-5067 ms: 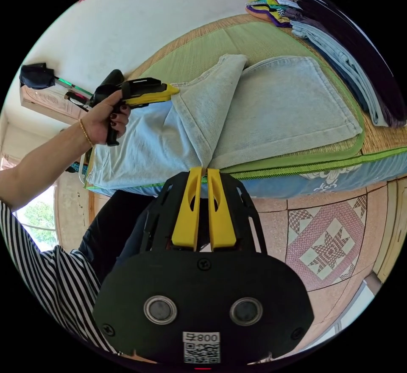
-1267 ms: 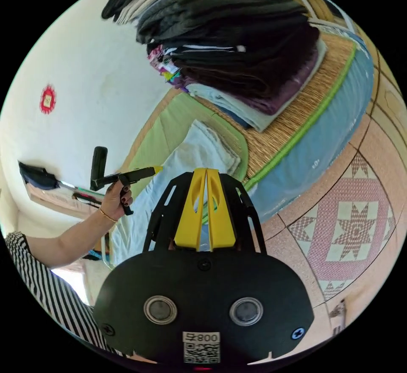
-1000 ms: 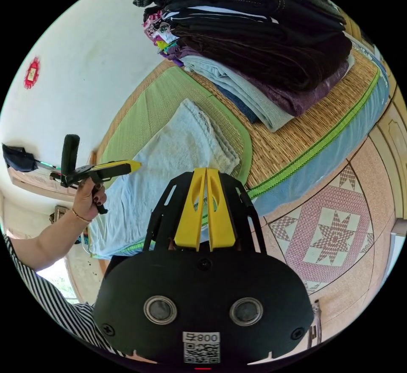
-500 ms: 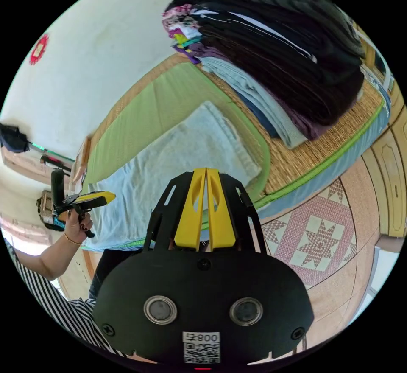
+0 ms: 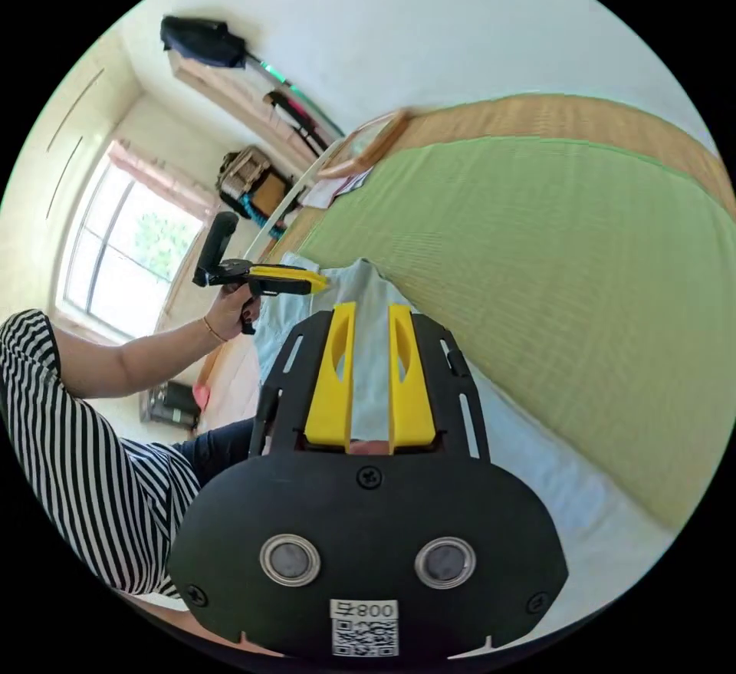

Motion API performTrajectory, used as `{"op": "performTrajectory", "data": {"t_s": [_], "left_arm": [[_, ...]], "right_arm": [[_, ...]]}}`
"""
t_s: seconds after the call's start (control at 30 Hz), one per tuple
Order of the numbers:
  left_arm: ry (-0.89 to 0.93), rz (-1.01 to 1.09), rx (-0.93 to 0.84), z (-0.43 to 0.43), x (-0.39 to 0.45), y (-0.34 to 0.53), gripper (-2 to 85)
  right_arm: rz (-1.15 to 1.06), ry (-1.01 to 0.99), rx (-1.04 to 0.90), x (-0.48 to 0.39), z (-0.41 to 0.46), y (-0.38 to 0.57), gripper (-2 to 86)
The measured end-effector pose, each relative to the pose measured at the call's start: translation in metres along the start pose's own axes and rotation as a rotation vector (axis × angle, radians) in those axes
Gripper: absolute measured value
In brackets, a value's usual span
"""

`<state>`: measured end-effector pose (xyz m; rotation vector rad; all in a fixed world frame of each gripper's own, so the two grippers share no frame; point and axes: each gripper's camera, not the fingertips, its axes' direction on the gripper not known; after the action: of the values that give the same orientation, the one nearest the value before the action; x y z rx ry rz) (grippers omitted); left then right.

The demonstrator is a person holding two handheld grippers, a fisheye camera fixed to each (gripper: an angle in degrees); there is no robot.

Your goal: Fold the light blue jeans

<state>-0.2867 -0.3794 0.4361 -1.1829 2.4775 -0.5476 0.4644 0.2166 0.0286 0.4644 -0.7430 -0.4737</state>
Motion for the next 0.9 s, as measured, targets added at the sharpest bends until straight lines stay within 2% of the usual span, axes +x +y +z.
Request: {"op": "performTrajectory", "data": {"t_s": [0.1,0.17,0.33,0.5,0.63,0.9], "left_arm": [[0.029,-0.006,-0.021,-0.022,-0.011,0.018,2.1],[0.109,-0.03,0.02,-0.045,-0.018,0.033,1.2],[0.19,-0.049,0.06,-0.095,-0.023,0.052,0.9],[0.234,-0.03,0.111,-0.159,-0.021,0.064,3.1],[0.271,0.07,0.15,-0.213,-0.012,0.06,6.9],[0.267,0.365,-0.051,-0.266,0.01,0.022,10.0]], "right_arm": [[-0.075,0.006,-0.108,-0.006,0.046,-0.043,8.6],[-0.11,0.008,-0.168,-0.006,0.073,-0.067,8.9],[-0.143,-0.06,-0.276,-0.001,0.112,-0.087,8.5],[-0.189,-0.096,-0.24,-0.017,0.11,-0.071,7.3],[-0.187,-0.115,-0.228,-0.026,0.114,-0.059,7.1],[-0.167,-0.115,-0.225,-0.029,0.12,-0.056,7.2]]}}
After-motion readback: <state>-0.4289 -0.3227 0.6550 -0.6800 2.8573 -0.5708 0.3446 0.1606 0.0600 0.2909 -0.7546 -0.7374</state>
